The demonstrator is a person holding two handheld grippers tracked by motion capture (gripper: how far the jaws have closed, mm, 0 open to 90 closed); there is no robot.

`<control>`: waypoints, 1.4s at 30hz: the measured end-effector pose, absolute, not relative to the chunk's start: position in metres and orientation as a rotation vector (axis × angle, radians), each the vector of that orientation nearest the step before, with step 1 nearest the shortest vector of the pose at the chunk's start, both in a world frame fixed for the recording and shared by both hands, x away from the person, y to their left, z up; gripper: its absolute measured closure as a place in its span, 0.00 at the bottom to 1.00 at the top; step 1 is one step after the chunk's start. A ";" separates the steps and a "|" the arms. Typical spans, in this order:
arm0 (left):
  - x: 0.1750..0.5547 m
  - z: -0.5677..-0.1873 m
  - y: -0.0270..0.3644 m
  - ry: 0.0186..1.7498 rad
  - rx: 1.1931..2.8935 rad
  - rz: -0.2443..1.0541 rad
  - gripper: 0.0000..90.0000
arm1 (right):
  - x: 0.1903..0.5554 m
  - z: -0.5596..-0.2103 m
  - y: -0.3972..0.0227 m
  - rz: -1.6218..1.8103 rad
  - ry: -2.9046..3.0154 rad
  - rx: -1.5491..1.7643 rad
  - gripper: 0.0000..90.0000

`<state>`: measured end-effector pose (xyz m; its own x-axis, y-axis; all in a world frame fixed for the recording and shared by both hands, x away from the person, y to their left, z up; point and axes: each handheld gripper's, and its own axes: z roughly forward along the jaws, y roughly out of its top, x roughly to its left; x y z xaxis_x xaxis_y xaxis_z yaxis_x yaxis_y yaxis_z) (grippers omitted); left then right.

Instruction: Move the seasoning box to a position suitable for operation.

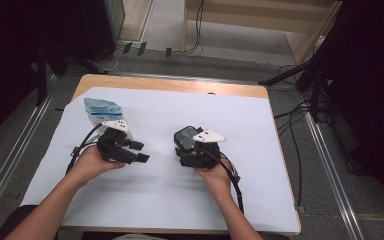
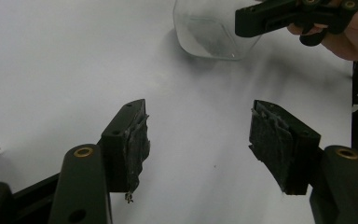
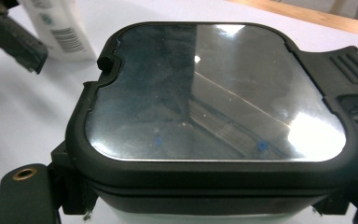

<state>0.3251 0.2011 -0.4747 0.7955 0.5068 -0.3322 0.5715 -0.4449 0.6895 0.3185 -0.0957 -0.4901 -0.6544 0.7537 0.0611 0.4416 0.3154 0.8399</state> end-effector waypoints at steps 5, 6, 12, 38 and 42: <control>0.324 -0.475 0.201 0.802 2.133 -0.096 0.42 | 0.321 -0.497 -0.086 1.285 2.282 1.040 0.18; 0.324 -0.475 0.201 0.801 2.134 -0.095 0.42 | 0.321 -0.499 -0.083 1.290 2.280 1.039 0.18; 0.323 -0.476 0.202 0.806 2.137 -0.093 0.42 | 0.322 -0.504 -0.076 1.301 2.295 1.031 0.18; 0.325 -0.475 0.201 0.807 2.117 -0.088 0.42 | 0.314 -0.508 -0.075 1.355 2.311 1.031 0.13; 0.325 -0.475 0.202 0.814 2.111 -0.086 0.42 | 0.310 -0.498 -0.083 1.332 2.335 1.044 0.15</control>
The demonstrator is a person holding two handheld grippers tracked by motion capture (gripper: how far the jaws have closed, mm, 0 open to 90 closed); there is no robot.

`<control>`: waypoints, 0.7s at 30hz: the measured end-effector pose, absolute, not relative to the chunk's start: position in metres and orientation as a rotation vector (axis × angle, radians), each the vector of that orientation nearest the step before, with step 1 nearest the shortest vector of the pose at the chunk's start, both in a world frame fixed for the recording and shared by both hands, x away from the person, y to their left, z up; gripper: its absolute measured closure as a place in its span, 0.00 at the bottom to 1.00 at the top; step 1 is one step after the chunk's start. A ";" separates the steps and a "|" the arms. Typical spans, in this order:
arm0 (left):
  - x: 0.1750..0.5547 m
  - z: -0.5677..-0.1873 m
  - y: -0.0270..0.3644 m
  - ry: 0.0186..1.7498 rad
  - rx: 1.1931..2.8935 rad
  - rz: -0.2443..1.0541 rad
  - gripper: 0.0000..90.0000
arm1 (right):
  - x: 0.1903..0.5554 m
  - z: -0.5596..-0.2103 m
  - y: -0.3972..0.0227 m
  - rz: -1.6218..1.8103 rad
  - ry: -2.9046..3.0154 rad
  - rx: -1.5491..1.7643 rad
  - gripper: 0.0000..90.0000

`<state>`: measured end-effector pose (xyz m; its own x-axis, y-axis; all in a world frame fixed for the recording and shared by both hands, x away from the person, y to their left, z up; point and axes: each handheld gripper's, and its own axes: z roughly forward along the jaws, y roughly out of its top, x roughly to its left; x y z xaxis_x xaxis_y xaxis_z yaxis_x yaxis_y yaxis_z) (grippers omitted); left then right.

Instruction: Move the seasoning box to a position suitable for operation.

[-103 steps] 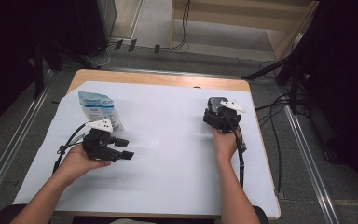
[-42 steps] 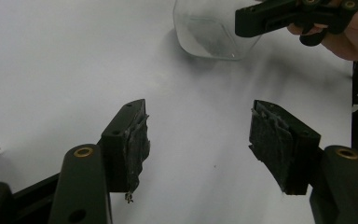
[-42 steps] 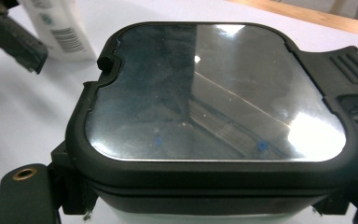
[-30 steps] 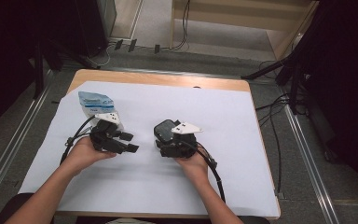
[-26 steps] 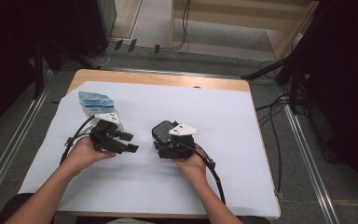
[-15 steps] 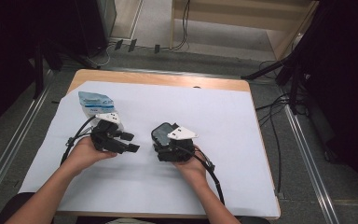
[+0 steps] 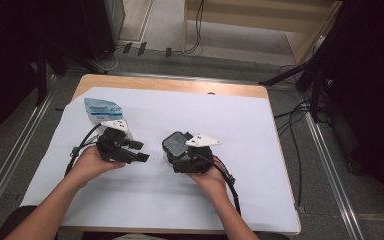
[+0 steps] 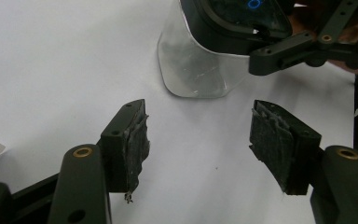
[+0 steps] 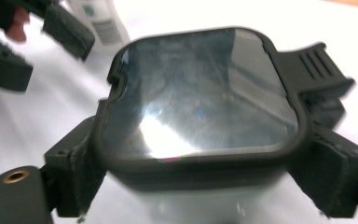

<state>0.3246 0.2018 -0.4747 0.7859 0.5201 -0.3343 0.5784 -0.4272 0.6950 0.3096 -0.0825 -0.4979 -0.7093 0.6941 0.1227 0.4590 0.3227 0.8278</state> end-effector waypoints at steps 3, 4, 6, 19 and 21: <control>0.324 -0.474 0.201 0.811 2.107 -0.078 0.43 | 0.302 -0.488 -0.088 1.307 2.350 1.007 0.17; 0.324 -0.474 0.201 0.813 2.101 -0.081 0.43 | 0.300 -0.484 -0.091 1.299 2.349 0.993 0.18; 0.324 -0.473 0.200 0.815 2.097 -0.085 0.45 | 0.295 -0.476 -0.099 1.316 2.330 0.968 0.22; 0.320 -0.472 0.178 0.849 2.070 -0.060 0.98 | 0.318 -0.466 -0.143 1.376 2.250 1.050 0.76; 0.318 -0.470 0.173 0.833 2.067 -0.043 1.00 | 0.327 -0.470 -0.146 1.356 2.225 1.071 0.83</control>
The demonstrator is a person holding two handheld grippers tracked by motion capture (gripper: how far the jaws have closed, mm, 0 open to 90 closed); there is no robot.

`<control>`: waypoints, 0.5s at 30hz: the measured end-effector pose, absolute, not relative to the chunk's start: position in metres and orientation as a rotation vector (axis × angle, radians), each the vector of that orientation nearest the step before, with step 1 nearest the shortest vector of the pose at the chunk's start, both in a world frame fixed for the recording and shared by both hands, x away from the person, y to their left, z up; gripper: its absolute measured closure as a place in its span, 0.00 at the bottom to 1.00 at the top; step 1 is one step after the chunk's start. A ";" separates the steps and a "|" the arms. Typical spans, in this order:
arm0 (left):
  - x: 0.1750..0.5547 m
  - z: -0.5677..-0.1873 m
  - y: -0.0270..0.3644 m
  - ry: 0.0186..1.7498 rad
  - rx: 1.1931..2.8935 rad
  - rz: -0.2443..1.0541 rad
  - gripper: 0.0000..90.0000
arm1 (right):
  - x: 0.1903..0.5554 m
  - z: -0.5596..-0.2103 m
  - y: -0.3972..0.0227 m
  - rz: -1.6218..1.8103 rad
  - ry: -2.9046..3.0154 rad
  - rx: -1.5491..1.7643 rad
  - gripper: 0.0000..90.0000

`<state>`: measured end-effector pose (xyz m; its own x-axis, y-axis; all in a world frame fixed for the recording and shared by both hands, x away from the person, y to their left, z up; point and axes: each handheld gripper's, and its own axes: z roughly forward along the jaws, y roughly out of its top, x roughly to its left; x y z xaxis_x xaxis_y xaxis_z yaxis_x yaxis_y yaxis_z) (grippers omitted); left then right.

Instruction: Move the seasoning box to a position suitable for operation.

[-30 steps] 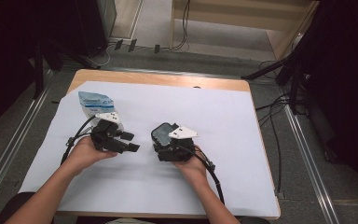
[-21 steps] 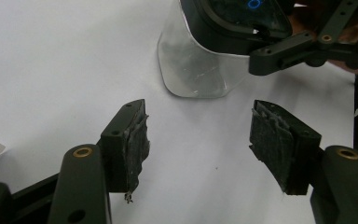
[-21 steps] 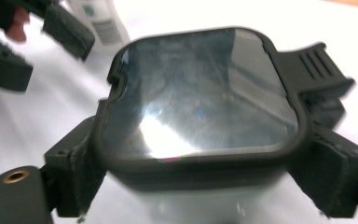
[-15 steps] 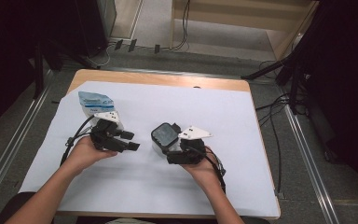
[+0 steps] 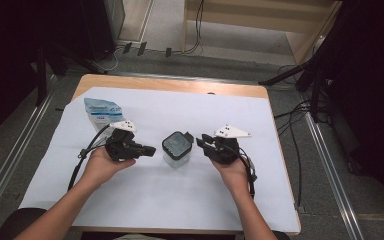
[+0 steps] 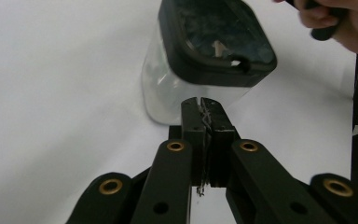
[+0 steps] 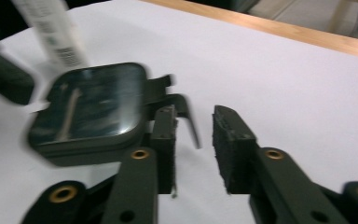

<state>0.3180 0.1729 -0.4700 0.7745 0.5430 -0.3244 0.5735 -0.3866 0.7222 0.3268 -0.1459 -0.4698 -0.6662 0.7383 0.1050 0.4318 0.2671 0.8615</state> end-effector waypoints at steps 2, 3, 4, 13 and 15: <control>0.316 -0.468 0.169 0.827 2.074 -0.022 1.00 | 0.336 -0.474 -0.147 1.349 2.239 1.116 0.92; 0.315 -0.468 0.168 0.824 2.077 -0.016 1.00 | 0.342 -0.476 -0.146 1.336 2.265 1.114 0.95; 0.315 -0.467 0.167 0.824 2.078 -0.013 1.00 | 0.345 -0.477 -0.145 1.327 2.279 1.114 0.98; 0.314 -0.472 0.157 0.858 2.059 -0.025 1.00 | 0.377 -0.482 -0.138 1.362 2.344 1.130 1.00; 0.314 -0.474 0.155 0.858 2.070 -0.022 1.00 | 0.380 -0.484 -0.136 1.361 2.354 1.133 1.00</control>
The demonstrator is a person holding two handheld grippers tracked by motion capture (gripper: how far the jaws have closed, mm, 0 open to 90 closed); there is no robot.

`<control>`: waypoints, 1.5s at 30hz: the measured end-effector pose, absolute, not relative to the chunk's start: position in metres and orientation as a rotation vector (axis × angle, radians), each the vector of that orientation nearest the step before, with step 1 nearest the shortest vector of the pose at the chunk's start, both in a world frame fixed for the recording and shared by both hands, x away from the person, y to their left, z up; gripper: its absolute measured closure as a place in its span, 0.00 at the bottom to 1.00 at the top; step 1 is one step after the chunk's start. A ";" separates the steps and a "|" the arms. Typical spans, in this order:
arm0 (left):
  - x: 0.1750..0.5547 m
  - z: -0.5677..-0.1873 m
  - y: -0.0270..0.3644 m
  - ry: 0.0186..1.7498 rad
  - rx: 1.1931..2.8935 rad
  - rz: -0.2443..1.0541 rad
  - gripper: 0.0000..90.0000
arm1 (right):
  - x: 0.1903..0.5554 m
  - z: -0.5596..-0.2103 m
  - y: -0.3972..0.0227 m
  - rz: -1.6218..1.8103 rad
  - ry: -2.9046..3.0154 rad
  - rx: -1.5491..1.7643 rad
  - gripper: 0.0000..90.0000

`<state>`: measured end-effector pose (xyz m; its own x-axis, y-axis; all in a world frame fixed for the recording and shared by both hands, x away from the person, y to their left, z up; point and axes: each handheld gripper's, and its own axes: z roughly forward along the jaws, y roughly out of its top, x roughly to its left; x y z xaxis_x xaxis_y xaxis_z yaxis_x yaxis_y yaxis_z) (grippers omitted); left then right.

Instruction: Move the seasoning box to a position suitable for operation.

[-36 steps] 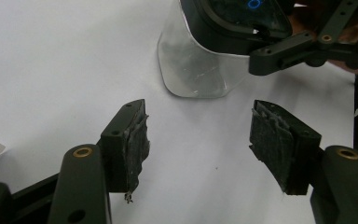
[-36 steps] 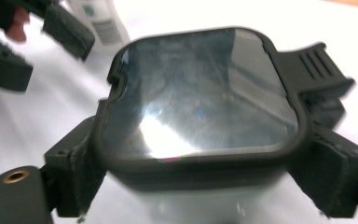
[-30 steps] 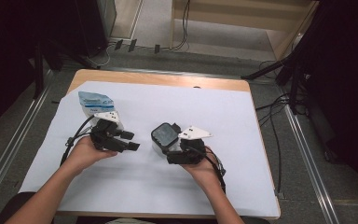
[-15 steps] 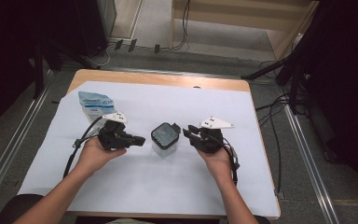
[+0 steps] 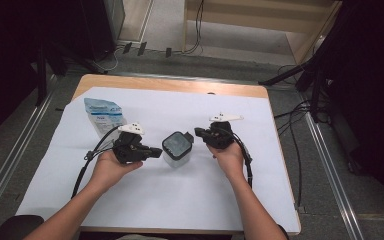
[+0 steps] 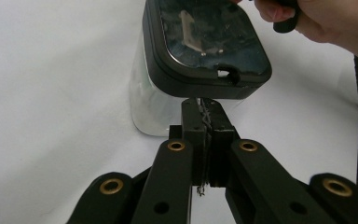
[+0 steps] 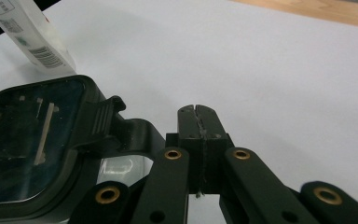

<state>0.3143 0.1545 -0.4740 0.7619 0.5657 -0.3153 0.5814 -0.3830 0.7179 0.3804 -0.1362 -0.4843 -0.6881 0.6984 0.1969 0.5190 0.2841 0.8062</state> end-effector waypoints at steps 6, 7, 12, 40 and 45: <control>0.317 -0.476 0.154 0.883 2.052 -0.013 1.00 | 0.381 -0.490 -0.126 1.352 2.380 1.103 1.00; 0.317 -0.476 0.154 0.879 2.051 -0.018 1.00 | 0.380 -0.491 -0.125 1.339 2.382 1.102 1.00; 0.317 -0.477 0.152 0.876 2.053 -0.012 1.00 | 0.379 -0.491 -0.127 1.348 2.377 1.117 1.00; 0.341 -0.486 0.163 0.895 2.038 -0.034 1.00 | 0.351 -0.488 -0.135 1.322 2.381 1.129 1.00; 0.343 -0.486 0.162 0.892 2.043 -0.036 1.00 | 0.349 -0.488 -0.137 1.328 2.382 1.141 1.00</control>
<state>0.3429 0.1620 -0.4859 0.7414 0.5782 -0.3406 0.6040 -0.3539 0.7141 0.3486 -0.1373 -0.4878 -0.6875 0.6994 0.1956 0.5340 0.3043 0.7888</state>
